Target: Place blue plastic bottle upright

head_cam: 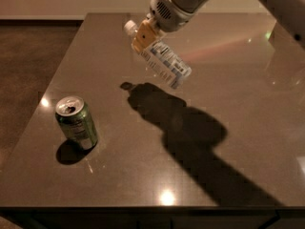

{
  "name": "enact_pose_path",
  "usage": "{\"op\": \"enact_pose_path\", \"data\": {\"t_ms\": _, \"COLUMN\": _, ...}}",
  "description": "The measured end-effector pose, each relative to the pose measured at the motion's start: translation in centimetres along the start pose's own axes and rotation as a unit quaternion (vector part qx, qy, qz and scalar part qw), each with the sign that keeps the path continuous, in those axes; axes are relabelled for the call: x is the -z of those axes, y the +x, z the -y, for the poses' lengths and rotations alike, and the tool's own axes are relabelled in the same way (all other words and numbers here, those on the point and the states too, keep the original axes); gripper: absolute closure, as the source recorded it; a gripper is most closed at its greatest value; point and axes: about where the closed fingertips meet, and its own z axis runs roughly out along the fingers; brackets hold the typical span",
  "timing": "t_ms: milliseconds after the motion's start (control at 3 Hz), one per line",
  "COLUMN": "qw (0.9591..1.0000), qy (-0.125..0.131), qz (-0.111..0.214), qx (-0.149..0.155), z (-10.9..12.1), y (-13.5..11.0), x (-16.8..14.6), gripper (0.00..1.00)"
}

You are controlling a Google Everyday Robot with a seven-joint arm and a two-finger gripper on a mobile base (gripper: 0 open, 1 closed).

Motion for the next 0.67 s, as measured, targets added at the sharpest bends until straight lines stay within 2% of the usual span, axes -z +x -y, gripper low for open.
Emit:
{"op": "enact_pose_path", "data": {"t_ms": 333, "qw": 0.9979, "qy": 0.024, "qz": 0.051, "qx": -0.029, "z": 0.6, "y": 2.0, "x": 0.9, "gripper": 1.00}}
{"op": "enact_pose_path", "data": {"t_ms": 667, "qw": 0.9923, "qy": 0.048, "qz": 0.097, "qx": -0.061, "z": 0.8, "y": 5.0, "x": 1.2, "gripper": 1.00}}
